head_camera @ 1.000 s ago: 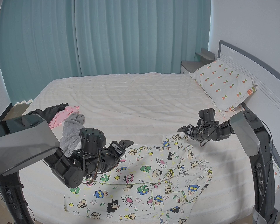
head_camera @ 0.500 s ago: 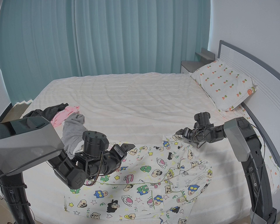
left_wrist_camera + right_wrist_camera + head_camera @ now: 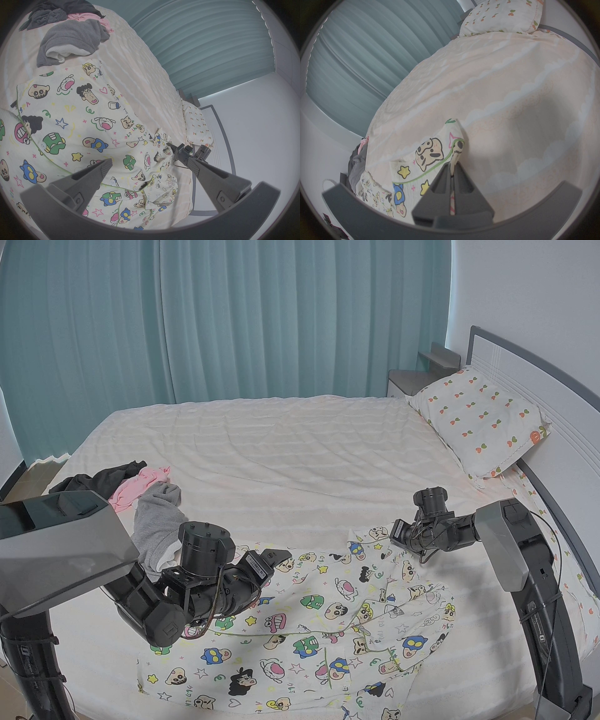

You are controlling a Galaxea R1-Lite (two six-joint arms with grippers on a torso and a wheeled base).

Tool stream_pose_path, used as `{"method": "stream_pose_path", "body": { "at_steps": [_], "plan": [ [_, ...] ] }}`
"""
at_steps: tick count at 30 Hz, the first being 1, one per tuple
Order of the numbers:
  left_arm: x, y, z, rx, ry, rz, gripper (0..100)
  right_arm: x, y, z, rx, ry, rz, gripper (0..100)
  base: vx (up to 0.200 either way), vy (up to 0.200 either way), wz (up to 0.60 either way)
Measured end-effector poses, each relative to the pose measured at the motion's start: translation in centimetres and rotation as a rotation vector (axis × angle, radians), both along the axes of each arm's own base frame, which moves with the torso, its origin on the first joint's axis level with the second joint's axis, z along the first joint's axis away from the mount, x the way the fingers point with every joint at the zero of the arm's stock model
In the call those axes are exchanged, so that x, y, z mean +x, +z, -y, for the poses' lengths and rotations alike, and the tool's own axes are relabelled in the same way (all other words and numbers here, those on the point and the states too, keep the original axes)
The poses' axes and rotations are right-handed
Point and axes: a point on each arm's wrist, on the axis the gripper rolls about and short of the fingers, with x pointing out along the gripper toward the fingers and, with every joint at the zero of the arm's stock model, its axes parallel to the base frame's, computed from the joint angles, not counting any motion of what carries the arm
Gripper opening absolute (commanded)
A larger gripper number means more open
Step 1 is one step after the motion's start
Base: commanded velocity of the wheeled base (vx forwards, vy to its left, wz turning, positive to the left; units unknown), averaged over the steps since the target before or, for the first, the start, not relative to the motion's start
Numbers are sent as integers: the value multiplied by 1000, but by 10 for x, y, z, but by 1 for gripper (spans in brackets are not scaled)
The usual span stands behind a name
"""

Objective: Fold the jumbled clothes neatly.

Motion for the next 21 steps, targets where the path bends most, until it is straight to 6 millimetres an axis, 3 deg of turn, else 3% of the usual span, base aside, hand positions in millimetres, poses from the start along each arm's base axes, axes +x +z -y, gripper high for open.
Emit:
{"method": "stream_pose_path", "body": {
  "at_steps": [12, 21],
  "plan": [
    [0, -1, 0, 2, 0, -3, 100, 10, 37, 6, 47, -35, 162, 0, 0, 0, 0],
    [0, -1, 0, 1, 0, -2, 100, 11, 30, 9, 38, -85, 150, 0, 0, 0, 0]
  ]
}}
